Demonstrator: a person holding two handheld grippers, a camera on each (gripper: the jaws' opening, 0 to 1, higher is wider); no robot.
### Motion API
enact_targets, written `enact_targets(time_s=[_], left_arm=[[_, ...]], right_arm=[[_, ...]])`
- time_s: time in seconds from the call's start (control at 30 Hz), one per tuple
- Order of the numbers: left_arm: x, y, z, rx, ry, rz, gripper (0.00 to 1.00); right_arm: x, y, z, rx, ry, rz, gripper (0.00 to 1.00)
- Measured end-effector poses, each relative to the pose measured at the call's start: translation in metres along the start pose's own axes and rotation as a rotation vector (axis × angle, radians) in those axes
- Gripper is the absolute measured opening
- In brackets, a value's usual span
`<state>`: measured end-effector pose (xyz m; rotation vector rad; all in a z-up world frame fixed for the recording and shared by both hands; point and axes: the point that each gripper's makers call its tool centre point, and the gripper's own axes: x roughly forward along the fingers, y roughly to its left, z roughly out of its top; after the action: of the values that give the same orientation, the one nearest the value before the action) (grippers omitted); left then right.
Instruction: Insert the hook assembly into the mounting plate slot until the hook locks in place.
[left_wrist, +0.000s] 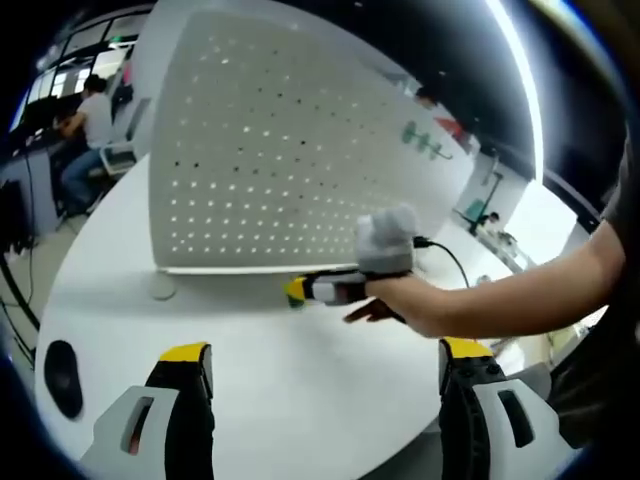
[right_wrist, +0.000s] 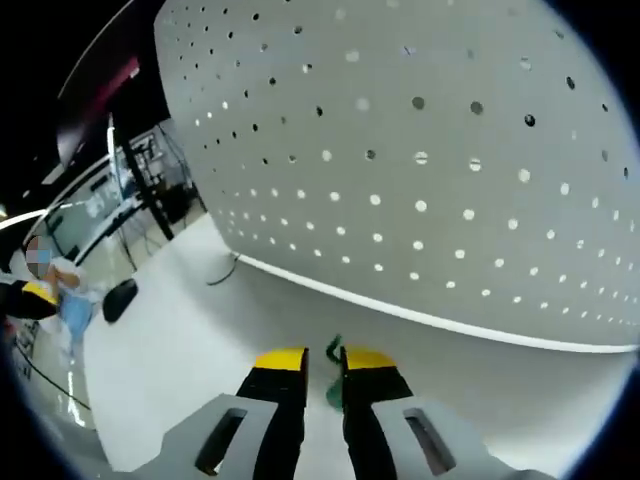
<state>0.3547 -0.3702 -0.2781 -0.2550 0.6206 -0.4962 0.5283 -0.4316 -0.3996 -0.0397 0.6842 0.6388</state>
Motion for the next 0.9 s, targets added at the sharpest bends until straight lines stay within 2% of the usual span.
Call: enact_targets(time_s=[0.1, 0.2, 0.47, 0.57, 0.9], left_arm=[[0.0001, 0.0014, -0.0009, -0.005, 0.0, 0.004, 0.95], [-0.0004, 0.0026, -0.0014, -0.009, 0.0, 0.006, 0.95], [0.0009, 0.0034, -0.0023, -0.009, 0.002, 0.005, 0.94], [0.0013, 0.0028, -0.001, -0.009, -0.003, 0.002, 0.94], [0.0003, 0.0038, -0.0018, -0.011, -0.005, 0.003, 0.94]], right_arm=[[0.0044, 0.0022, 0.0033, -0.004, 0.004, -0.001, 0.09], [0.0059, 0.0009, -0.0007, -0.086, 0.037, -0.011, 0.04], [0.0037, -0.0061, -0.0004, -0.064, 0.03, -0.025, 0.02], [0.0025, -0.0055, 0.0025, -0.112, 0.007, -0.022, 0.01], [-0.0015, -0.0046, 0.0006, -0.13, 0.015, -0.016, 0.0]])
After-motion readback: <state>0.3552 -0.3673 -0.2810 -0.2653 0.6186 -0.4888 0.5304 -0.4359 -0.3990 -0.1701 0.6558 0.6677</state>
